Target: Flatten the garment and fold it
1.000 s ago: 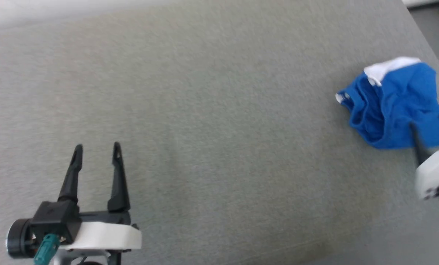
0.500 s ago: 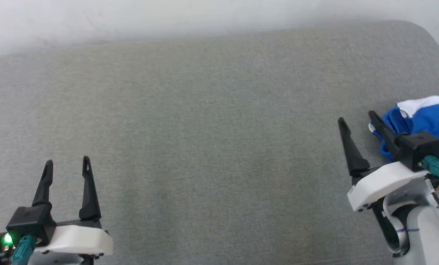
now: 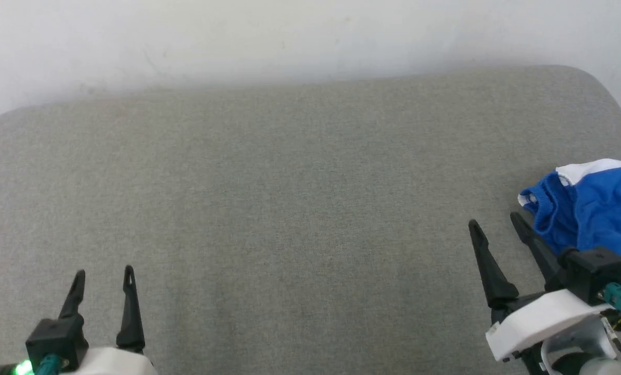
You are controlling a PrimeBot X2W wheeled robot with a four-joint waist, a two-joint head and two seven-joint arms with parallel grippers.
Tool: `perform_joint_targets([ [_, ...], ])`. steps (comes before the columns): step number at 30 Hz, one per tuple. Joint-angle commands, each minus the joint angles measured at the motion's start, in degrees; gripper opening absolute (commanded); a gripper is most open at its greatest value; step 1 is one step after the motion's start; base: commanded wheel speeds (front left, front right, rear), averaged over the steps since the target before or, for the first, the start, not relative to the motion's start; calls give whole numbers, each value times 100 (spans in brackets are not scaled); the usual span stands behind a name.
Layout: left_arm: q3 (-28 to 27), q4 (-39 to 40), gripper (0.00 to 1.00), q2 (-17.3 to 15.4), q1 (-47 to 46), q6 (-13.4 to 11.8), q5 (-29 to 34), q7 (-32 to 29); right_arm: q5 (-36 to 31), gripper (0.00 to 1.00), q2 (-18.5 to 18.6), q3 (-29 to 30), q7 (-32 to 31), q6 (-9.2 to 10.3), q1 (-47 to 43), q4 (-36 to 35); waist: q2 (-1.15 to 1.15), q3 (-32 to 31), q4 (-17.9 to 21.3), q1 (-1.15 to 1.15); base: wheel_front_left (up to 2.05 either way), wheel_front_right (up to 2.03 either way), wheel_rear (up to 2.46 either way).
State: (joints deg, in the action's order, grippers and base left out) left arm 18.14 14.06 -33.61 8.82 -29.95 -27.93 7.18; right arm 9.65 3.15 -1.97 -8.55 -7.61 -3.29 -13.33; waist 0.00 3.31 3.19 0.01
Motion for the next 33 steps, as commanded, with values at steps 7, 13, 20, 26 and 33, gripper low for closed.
perform_joint_targets([
  [7,76,-63,0,22,68,5,3,43,179,0,-3,10,5,0,-60,-13,0,-13,-7,-1,0,0,0],
  [13,21,-100,0,113,36,99,87,15,141,0,0,11,28,0,-45,32,0,-23,-17,-1,0,0,0],
  [20,-85,-176,0,284,-17,266,244,-27,77,0,-1,22,76,1,-23,107,0,-40,-35,-1,0,0,0],
  [26,-176,-240,0,430,-63,410,378,-63,22,0,-3,31,117,2,-5,172,0,-56,-50,-1,0,0,0],
  [33,-281,-315,0,601,-115,576,533,-105,-41,0,-4,42,164,2,17,247,0,-74,-67,-1,0,0,0],
])
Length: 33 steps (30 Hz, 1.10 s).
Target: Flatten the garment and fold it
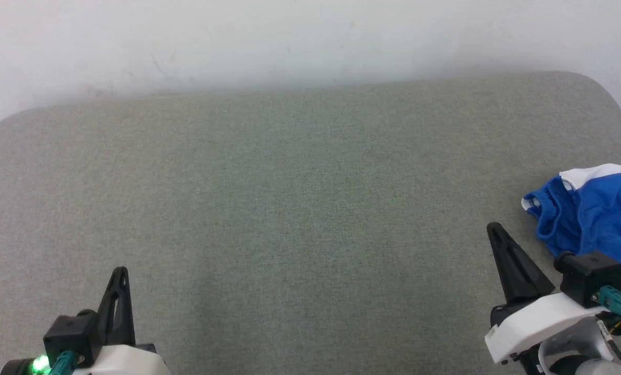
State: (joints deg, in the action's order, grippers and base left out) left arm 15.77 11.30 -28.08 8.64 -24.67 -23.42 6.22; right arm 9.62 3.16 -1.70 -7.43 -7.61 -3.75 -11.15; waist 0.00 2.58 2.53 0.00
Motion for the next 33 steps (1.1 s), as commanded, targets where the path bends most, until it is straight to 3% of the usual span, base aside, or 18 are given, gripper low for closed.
perform_joint_targets([
  [1,-59,-50,0,71,-105,72,104,-16,-47,0,-6,16,59,2,66,39,0,-3,-3,0,0,0,0],
  [33,-543,-395,0,852,-347,836,818,-209,-339,0,-13,65,277,5,165,382,0,-85,-83,0,0,0,0],
])
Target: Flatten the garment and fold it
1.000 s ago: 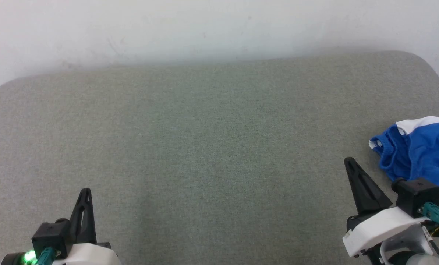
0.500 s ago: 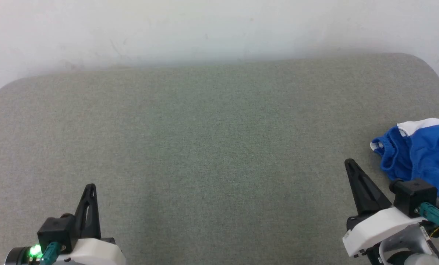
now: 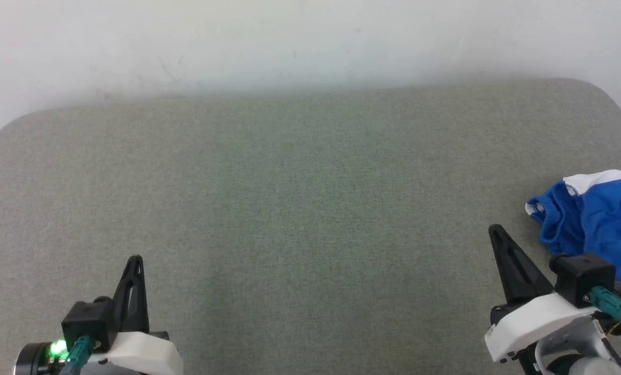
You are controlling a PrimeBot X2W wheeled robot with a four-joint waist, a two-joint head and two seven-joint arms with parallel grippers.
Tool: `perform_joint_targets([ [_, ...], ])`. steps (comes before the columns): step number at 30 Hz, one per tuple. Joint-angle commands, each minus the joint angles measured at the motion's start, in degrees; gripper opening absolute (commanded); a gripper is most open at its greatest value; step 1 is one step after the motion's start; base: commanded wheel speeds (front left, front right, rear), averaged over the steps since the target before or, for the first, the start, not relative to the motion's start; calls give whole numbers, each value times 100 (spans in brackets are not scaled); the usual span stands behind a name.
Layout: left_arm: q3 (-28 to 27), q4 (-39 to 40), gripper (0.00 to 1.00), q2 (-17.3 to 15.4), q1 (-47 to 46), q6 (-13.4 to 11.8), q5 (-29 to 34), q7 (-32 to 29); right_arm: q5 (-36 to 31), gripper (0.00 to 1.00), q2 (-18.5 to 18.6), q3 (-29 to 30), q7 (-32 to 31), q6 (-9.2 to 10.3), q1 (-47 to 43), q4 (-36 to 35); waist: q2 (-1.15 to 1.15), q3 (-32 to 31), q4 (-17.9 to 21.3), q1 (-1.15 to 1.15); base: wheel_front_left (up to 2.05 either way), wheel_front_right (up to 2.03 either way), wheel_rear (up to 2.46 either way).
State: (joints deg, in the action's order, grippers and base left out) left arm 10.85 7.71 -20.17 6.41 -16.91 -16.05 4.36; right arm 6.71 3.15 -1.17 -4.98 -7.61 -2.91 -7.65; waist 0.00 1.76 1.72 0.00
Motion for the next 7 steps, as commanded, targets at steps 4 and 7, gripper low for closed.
perform_joint_targets([
  [4,-112,-79,0,159,-154,156,170,-47,-84,0,-13,18,60,6,93,75,0,-12,-12,0,0,0,0],
  [7,-157,-111,0,232,-177,227,237,-65,-112,0,-13,23,80,6,103,108,0,-19,-19,0,0,0,0],
])
